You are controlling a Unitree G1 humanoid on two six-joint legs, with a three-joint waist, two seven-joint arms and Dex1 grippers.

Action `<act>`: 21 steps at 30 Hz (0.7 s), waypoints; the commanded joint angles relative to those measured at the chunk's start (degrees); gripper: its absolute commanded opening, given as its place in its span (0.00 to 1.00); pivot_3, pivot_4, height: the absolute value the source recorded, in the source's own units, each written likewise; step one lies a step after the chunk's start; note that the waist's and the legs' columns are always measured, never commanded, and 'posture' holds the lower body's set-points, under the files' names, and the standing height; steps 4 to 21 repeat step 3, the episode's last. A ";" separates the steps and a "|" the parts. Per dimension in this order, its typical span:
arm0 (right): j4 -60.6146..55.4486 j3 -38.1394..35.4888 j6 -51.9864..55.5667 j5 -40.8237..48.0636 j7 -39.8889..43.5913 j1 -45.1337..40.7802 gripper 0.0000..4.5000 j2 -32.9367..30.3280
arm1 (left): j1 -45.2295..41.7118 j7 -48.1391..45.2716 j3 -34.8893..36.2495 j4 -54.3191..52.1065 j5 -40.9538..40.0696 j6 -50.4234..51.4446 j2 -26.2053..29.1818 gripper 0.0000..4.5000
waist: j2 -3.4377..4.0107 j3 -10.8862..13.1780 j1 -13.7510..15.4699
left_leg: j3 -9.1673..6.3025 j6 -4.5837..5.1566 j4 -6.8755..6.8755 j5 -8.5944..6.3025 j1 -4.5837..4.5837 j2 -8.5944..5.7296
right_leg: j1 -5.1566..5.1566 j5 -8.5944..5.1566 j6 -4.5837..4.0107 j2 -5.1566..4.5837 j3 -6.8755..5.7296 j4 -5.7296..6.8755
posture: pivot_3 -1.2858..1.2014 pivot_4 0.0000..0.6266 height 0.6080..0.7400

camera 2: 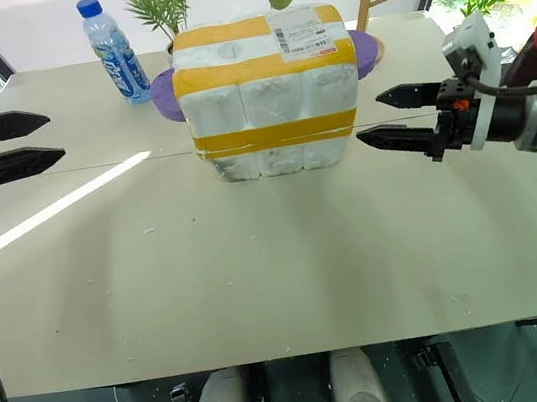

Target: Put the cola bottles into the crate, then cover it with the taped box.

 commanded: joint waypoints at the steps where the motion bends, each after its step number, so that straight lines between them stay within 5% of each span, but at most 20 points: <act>1: 1.64 0.84 -1.90 -1.86 2.34 -2.71 1.00 -0.05 | -1.84 -0.55 0.19 0.07 1.37 -0.76 1.19 0.97 | 0.00 0.00 -0.03 | -0.01 0.00 0.00 0.00 0.00 0.01 | 0.00 0.00 -0.01 0.02 0.00 0.00 | 0.52 0.24 1.00; 21: 2.05 1.14 -2.01 -2.17 3.14 -3.22 1.00 0.26 | -1.92 -1.52 0.02 -0.49 1.38 -0.36 1.45 0.97 | 0.00 0.00 -0.02 | -0.01 0.00 0.00 0.00 -0.01 0.02 | -0.01 0.00 -0.01 0.03 0.00 0.00 | 0.52 0.24 1.00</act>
